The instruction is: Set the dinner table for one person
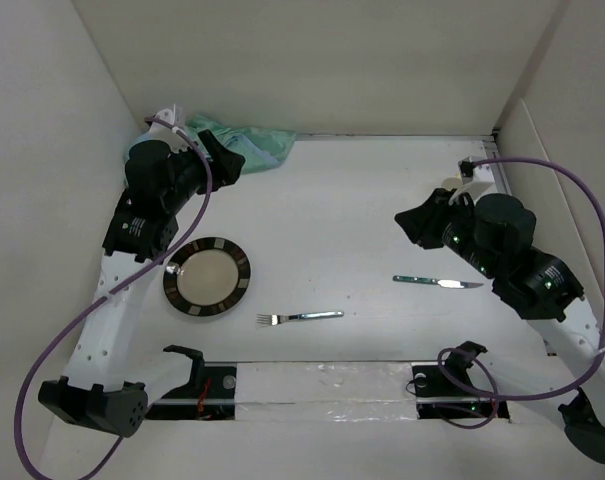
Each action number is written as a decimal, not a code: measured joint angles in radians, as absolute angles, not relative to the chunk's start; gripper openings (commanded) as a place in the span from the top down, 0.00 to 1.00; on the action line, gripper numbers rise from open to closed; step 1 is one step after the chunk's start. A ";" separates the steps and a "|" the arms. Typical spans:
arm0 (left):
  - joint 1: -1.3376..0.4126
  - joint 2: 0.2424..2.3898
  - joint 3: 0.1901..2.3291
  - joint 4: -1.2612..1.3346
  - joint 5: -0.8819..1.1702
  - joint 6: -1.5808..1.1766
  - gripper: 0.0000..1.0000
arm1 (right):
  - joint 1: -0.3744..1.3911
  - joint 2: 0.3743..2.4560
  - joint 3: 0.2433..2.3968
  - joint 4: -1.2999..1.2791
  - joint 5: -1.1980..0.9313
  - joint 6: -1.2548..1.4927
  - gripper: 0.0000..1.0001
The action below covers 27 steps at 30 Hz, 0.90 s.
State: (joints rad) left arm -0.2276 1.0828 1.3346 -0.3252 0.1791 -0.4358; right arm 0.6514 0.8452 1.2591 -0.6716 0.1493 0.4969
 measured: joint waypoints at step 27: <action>0.106 1.689 1.547 -0.433 -0.137 -0.495 0.47 | 0.578 0.909 1.246 -0.683 0.036 0.472 0.95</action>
State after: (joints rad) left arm 0.1059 1.6894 1.5475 -0.4332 -0.1371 -0.4953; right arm 0.5781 0.9089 1.2465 -0.6827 0.0360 0.4721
